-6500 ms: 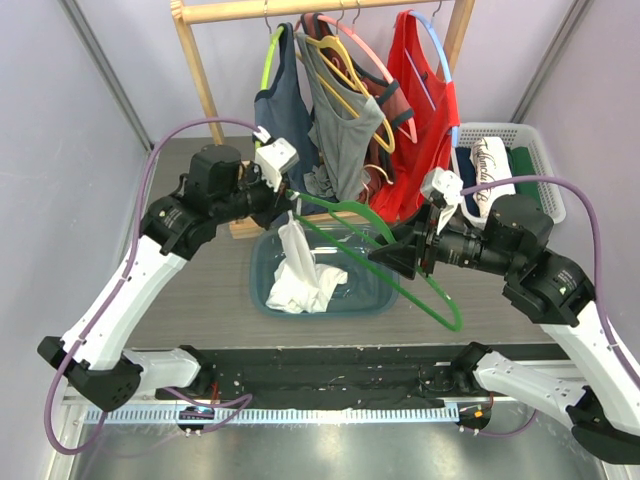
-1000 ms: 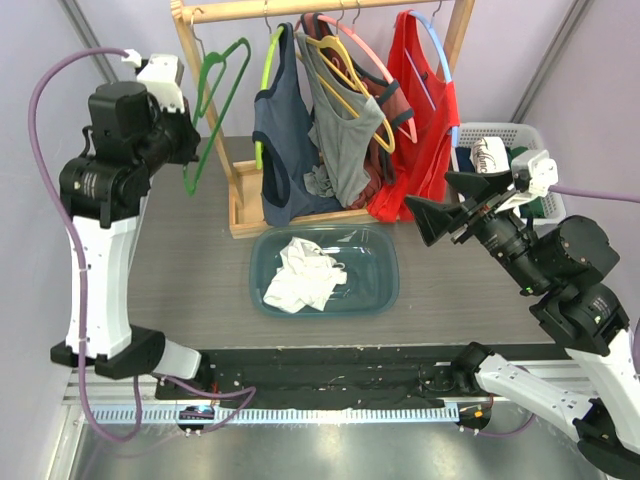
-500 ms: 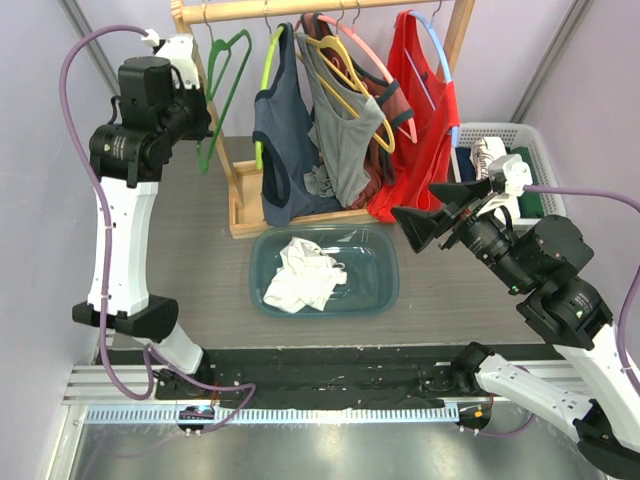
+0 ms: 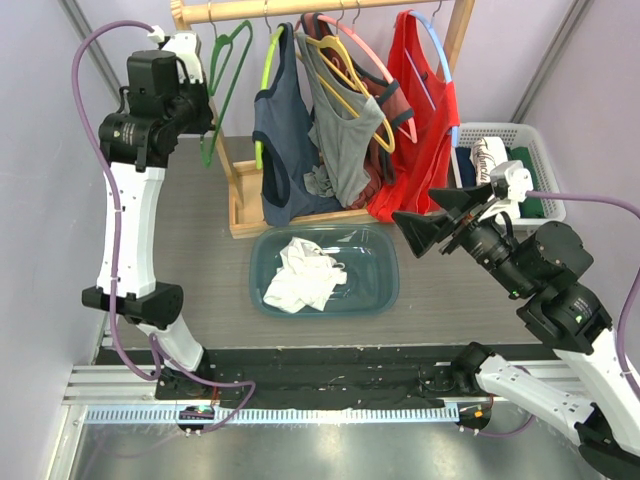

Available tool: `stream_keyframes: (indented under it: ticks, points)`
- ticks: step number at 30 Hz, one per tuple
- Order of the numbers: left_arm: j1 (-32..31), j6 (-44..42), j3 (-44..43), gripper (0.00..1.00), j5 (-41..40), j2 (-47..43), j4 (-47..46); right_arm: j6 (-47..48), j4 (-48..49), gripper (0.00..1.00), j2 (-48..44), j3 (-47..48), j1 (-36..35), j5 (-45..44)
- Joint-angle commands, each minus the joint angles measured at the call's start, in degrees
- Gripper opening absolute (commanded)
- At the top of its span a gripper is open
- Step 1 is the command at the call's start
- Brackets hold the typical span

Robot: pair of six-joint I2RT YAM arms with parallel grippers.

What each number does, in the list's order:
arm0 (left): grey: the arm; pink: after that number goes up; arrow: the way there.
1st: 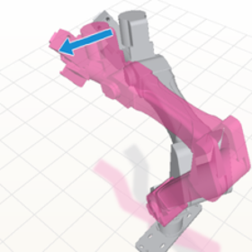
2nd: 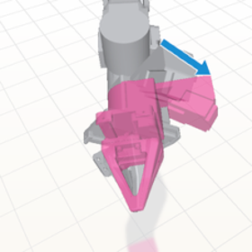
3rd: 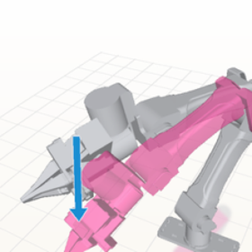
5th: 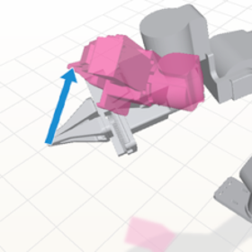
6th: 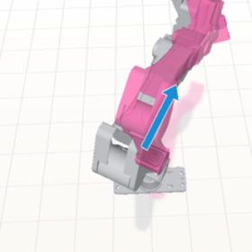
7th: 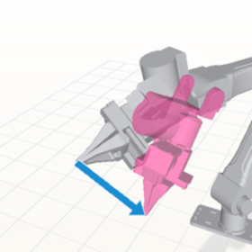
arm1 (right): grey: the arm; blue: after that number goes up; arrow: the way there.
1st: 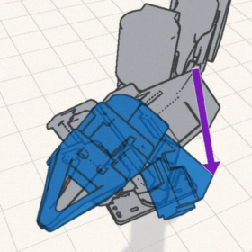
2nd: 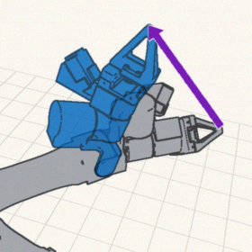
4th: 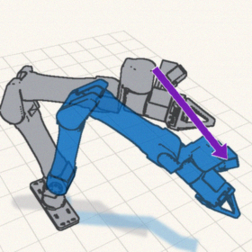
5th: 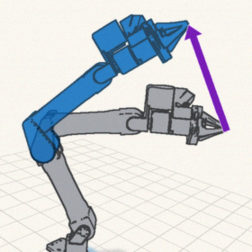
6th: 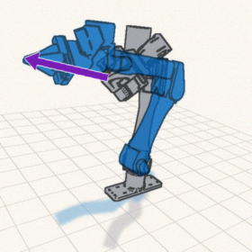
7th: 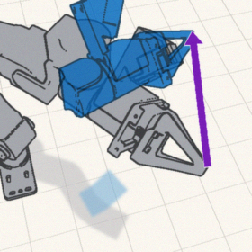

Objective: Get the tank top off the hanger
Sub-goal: Place the hanger at the clothesline.

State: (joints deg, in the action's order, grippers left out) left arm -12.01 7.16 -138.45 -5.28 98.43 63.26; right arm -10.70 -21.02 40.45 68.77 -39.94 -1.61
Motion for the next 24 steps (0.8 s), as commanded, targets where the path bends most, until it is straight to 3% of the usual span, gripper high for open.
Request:
stream_keyframes:
  ticks: [1,7,8,10,11,15,16,21,24]
  points:
    - [1.4,1.5,0.4,0.0,0.5,-0.6,-6.1,-0.7,3.2,1.0,0.5,0.0,0.0,-0.6]
    - [1.4,1.8,5.1,0.01,2.6,-5.0,-7.7,0.1,3.6,1.0,10.5,4.8,0.1,-3.0]
    - [1.3,1.8,5.4,0.15,3.9,-5.5,-7.8,0.6,3.7,0.99,12.2,7.4,0.0,-3.7]
    - [1.3,1.7,6.4,0.32,5.1,-7.4,-8.3,1.0,4.8,1.0,17.9,10.0,0.0,-5.2]
    - [1.3,1.6,6.7,0.47,7.0,-8.1,-8.6,1.5,5.1,1.0,20.2,13.1,0.0,-6.7]
    - [1.3,1.2,9.3,0.69,8.3,-11.9,-10.3,2.8,5.8,1.0,30.0,22.3,-1.2,-14.5]
    - [1.4,1.0,10.4,0.82,8.3,-12.6,-10.9,3.7,5.6,1.0,34.4,24.5,-2.8,-16.6]
    - [1.4,-0.1,12.7,0.93,8.3,-16.8,-11.2,9.2,2.7,1.0,48.4,43.5,-8.5,-30.7]
    - [1.3,-1.2,13.5,0.95,6.7,-18.6,-11.2,9.5,2.0,1.0,56.1,53.6,-10.1,-32.5]
